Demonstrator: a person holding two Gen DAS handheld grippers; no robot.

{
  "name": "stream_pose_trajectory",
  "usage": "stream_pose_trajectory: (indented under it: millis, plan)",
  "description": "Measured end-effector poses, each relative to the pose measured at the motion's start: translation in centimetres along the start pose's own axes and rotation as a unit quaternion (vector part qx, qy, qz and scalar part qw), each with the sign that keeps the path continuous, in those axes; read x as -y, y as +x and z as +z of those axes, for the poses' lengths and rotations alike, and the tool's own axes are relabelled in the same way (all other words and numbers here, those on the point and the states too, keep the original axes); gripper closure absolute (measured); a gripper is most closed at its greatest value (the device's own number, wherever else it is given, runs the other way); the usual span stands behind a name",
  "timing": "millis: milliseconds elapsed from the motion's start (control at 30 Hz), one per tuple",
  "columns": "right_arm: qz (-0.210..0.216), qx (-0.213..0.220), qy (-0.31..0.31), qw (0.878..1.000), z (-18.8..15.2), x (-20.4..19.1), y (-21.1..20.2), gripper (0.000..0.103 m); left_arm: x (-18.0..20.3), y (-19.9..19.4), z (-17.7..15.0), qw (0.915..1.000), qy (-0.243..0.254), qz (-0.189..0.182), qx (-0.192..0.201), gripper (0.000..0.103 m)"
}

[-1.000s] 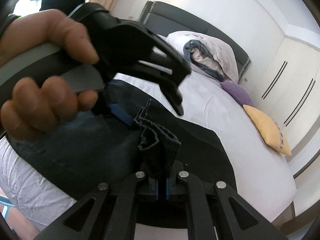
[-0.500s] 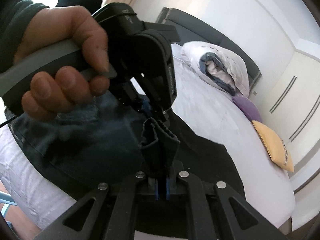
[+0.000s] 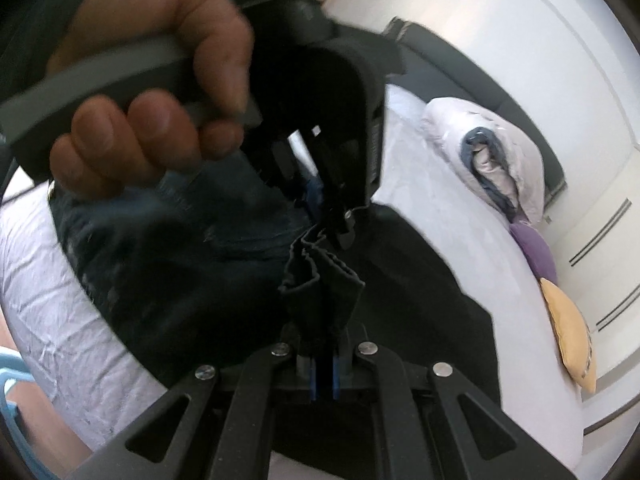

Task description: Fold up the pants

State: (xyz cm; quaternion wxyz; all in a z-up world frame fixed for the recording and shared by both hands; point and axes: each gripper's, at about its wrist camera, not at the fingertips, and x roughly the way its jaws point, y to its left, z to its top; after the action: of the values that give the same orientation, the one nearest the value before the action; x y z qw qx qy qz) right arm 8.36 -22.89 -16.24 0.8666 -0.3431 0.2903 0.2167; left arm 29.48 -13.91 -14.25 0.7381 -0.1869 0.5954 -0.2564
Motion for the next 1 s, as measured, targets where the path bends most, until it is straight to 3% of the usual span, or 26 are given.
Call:
stream_pose_trajectory:
  millis: [267,400,500,567,667,733,800,867,933,1000]
  plan:
    - [0.012,-0.029,-0.013,0.999,-0.4,-0.9,1.6,0.095,-0.2,0.4,-1.2,0.9996,0.021,0.019,0.004,0.091]
    - [0.025,-0.032,0.019,0.999,-0.5,-0.4,1.6,0.093,-0.8,0.4,-1.3,0.9997,0.012,0.017,0.009,0.089]
    - [0.043,-0.034,0.035,0.998,-0.5,0.4,1.2,0.08,-0.5,-0.7,-1.6,0.9976,0.022,0.062,0.022,0.089]
    - [0.058,-0.033,0.053,0.996,-0.6,1.1,0.6,0.056,-0.3,-1.7,-1.8,0.9953,0.025,0.087,0.035,0.089]
    - [0.137,-0.024,0.11,0.984,-1.3,3.7,-1.2,0.049,0.6,-3.3,-1.9,0.9929,0.031,0.096,0.063,0.089]
    - [0.201,-0.012,0.166,0.965,-2.2,6.8,-2.3,0.05,1.8,-3.7,-2.1,0.9926,0.046,0.085,0.073,0.089]
    - [0.248,-0.004,0.252,0.935,-3.7,12.2,-2.3,0.05,3.9,-3.4,-2.3,0.9924,0.067,0.065,0.08,0.089]
    - [0.284,0.009,0.337,0.898,-5.7,18.7,-1.1,0.049,6.0,-2.3,-2.7,0.9918,0.09,0.044,0.079,0.089]
    - [0.331,0.021,0.382,0.863,-7.0,23.2,0.4,0.049,7.1,-0.9,-3.5,0.9917,0.108,0.03,0.062,0.089]
    - [0.385,0.028,0.422,0.821,-8.5,28.0,3.7,0.049,7.3,1.4,-4.4,0.9926,0.11,0.034,0.038,0.089]
